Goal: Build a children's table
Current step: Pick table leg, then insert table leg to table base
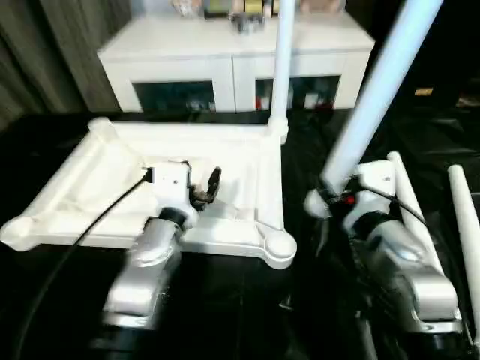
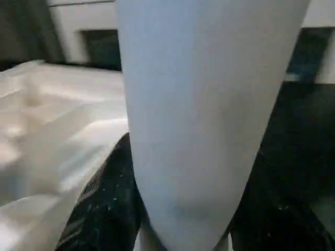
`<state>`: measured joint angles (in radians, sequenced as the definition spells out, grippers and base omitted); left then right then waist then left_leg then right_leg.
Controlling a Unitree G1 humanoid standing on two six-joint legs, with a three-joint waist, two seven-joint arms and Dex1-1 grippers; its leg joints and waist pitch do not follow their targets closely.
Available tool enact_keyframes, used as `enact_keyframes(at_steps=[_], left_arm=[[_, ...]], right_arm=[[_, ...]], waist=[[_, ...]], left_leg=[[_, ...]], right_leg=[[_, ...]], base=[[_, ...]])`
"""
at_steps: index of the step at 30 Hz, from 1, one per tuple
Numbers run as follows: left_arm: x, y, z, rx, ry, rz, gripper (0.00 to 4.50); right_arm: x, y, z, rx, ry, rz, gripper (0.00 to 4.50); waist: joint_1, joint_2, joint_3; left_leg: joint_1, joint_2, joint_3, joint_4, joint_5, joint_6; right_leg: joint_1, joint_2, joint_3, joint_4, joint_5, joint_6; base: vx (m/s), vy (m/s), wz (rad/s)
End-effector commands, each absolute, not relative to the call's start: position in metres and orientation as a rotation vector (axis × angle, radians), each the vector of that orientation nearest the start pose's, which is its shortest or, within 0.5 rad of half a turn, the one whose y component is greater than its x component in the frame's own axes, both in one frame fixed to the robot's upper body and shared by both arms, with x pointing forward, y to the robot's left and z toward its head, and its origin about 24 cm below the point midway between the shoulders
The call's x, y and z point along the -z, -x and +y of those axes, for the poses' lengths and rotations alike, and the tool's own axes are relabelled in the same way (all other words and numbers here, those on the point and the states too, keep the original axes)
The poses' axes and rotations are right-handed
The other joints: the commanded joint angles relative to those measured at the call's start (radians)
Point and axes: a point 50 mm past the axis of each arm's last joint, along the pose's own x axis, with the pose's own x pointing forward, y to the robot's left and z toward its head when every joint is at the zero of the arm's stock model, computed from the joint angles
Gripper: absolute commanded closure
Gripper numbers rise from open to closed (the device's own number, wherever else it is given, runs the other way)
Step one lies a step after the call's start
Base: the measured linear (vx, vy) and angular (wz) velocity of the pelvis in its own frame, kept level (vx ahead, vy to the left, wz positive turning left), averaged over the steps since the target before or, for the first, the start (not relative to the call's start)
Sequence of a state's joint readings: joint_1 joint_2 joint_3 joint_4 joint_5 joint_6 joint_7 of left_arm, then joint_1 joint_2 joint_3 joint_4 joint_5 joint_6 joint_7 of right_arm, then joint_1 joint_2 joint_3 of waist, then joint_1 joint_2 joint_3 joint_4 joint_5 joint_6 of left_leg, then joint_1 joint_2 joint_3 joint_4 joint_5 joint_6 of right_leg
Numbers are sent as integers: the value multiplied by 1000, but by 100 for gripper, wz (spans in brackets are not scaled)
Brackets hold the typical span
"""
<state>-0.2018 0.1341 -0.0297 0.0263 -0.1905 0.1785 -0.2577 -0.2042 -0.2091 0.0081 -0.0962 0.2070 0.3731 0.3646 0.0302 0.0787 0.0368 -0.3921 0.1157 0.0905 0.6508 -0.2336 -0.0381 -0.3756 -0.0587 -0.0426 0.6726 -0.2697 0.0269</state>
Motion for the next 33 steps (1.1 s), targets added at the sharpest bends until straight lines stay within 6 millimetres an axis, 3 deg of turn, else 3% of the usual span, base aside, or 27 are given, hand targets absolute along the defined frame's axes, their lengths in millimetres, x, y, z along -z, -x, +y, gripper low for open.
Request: enact_keyframes(at_steps=[1, 2, 4, 5, 6, 9, 10, 13, 15, 17, 19, 20, 21, 22, 23, 27, 28, 31, 33], left_arm=[[-72, -284, 142, 468, 58, 35, 41], [-73, -283, 142, 556, 26, 45, 38], [-73, -282, 141, 646, -21, 63, 4], [-73, -283, 141, 771, -98, 98, 4], [-73, -283, 141, 771, -98, 98, 4], [-72, -288, 140, 900, -200, 131, 4], [-73, -291, 139, 941, -228, 136, 4], [-72, -292, 137, 993, -257, 150, 4], [-70, -293, 131, 1102, -287, 186, 4], [-67, -297, 123, 1183, -295, 217, 32], [-66, -299, 119, 1206, -304, 224, 40], [-63, -302, 117, 1223, -323, 237, 45], [-61, -304, 116, 1239, -336, 252, 54], [-58, -305, 115, 1269, -339, 288, 79], [-58, -305, 115, 1269, -339, 288, 79], [-57, -313, 116, 1269, -395, 294, 93], [-57, -316, 116, 1307, -413, 315, 120], [-58, -319, 116, 1359, -440, 340, 130], [-59, -321, 116, 1377, -453, 348, 145]], right_arm=[[-95, -284, -141, -529, -1, 60, 264], [-95, -284, -141, -552, -5, 66, 264], [-96, -285, -141, -575, -12, 70, 264], [-98, -286, -143, -610, -18, 76, 264], [-98, -286, -143, -610, -18, 76, 264], [-101, -289, -146, -662, -18, 84, 264], [-102, -289, -147, -679, -10, 87, 264], [-102, -290, -148, -696, 5, 89, 264], [-103, -290, -150, -728, 25, 98, 264], [-103, -289, -152, -758, 47, 109, 264], [-103, -288, -153, -769, 52, 113, 264], [-103, -287, -153, -779, 58, 117, 264], [-103, -286, -153, -786, 61, 120, 264], [-103, -284, -153, -796, 63, 124, 264], [-103, -284, -153, -796, 63, 124, 264], [-101, -281, -153, -809, 68, 134, 264], [-101, -279, -153, -831, 68, 142, 264], [-100, -276, -153, -853, 73, 150, 264], [-100, -275, -154, -857, 74, 152, 264]], waist=[[9, -15, -67], [15, -12, -61], [19, -10, -49], [23, -18, -41], [25, -18, -37], [23, -22, -34], [23, -29, -36], [22, -28, -39], [19, -33, -40], [20, -34, -44], [22, -36, -46], [21, -26, -49], [21, -30, -51], [25, -23, -54], [23, -26, -55], [23, -23, -57], [24, -18, -55], [25, -18, -52], [24, -9, -51]], left_leg=[[12, 79, -23, -65, 130, 41], [23, 92, -24, -80, 26, 44], [33, 102, -14, -92, -71, 46], [34, 105, -5, -107, -154, 39], [39, 103, 7, -113, -229, 17], [41, 104, 21, -123, -275, -21], [42, 103, 29, -125, -279, -33], [36, 105, 33, -127, -252, -35], [31, 102, 35, -127, -247, -30], [33, 104, 42, -121, -205, -18], [29, 104, 46, -117, -165, 2], [28, 101, 47, -113, -137, 15], [29, 101, 48, -112, -126, 21], [25, 101, 46, -107, -88, 43], [25, 102, 48, -106, -80, 50], [24, 104, 47, -103, -78, 73], [26, 103, 48, -104, -98, 75], [28, 109, 47, -110, -151, 54], [34, 109, 48, -113, -185, 35]], right_leg=[[66, -73, 34, -50, 545, -161], [58, -81, 35, -66, 331, -209], [45, -84, 41, -81, 159, -260], [44, -84, 43, -91, 54, -266], [39, -85, 47, -99, -47, -256], [32, -88, 52, -111, -133, -229], [29, -91, 53, -115, -151, -213], [29, -95, 51, -111, -126, -207], [30, -96, 52, -113, -119, -209], [28, -96, 53, -109, -57, -224], [32, -100, 52, -105, -7, -239], [33, -98, 51, -104, 29, -247], [33, -96, 50, -103, 50, -250], [38, -101, 50, -96, 113, -265], [37, -99, 49, -97, 129, -269], [39, -100, 46, -93, 175, -296], [37, -100, 46, -97, 150, -300], [38, -101, 47, -99, 108, -308], [35, -100, 46, -102, 85, -312]], base=[[0, 0, 0], [-55, 27, 4], [-62, 25, 5], [-77, 26, 5], [-117, 41, 7], [-52, 19, 2], [-63, 32, 2], [0, 0, 0], [0, 0, 0], [0, 0, 0], [0, 0, 0], [0, 0, 0], [0, 0, 0], [0, 0, 0], [0, 0, 0], [0, 0, 0], [0, 0, 0], [0, 0, 0], [0, 0, 0]])
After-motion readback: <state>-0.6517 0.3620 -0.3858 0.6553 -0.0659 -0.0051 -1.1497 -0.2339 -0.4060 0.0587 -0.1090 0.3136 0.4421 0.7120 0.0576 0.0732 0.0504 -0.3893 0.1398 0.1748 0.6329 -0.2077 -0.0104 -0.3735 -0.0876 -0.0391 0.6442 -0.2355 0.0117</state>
